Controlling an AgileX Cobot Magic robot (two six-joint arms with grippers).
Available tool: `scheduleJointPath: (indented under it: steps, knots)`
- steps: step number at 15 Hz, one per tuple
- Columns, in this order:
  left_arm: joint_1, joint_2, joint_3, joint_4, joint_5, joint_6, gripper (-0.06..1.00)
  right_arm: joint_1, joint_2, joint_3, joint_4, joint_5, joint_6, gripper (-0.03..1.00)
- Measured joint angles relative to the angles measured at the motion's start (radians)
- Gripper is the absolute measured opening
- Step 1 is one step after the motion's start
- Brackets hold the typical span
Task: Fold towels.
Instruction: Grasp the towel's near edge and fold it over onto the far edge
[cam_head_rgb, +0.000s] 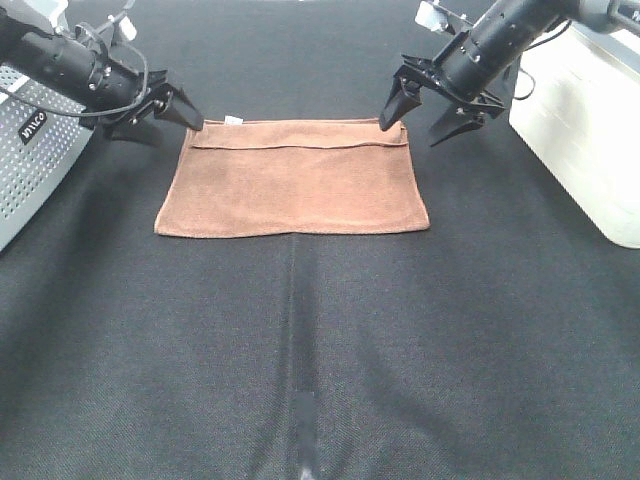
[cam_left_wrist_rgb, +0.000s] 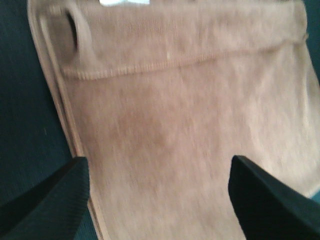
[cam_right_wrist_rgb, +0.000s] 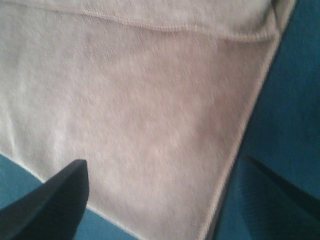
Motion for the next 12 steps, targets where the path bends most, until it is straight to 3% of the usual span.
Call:
scheduleJointPath:
  steps: [2, 5, 9, 12]
  knots:
    - [0.000, -0.004, 0.019, 0.009, 0.048, -0.054, 0.73, 0.000, -0.024, 0.000, -0.055, 0.003, 0.043, 0.76]
    - [-0.004, -0.041, 0.132, 0.010, 0.029, -0.063, 0.73, 0.000, -0.068, 0.040, -0.111, 0.003, 0.067, 0.76]
    - [-0.014, -0.233, 0.499, 0.013, -0.204, -0.073, 0.73, 0.000, -0.180, 0.327, -0.108, -0.020, 0.055, 0.76]
    - [-0.014, -0.244, 0.568, 0.015, -0.232, -0.077, 0.73, 0.000, -0.216, 0.492, -0.050, -0.115, -0.002, 0.76]
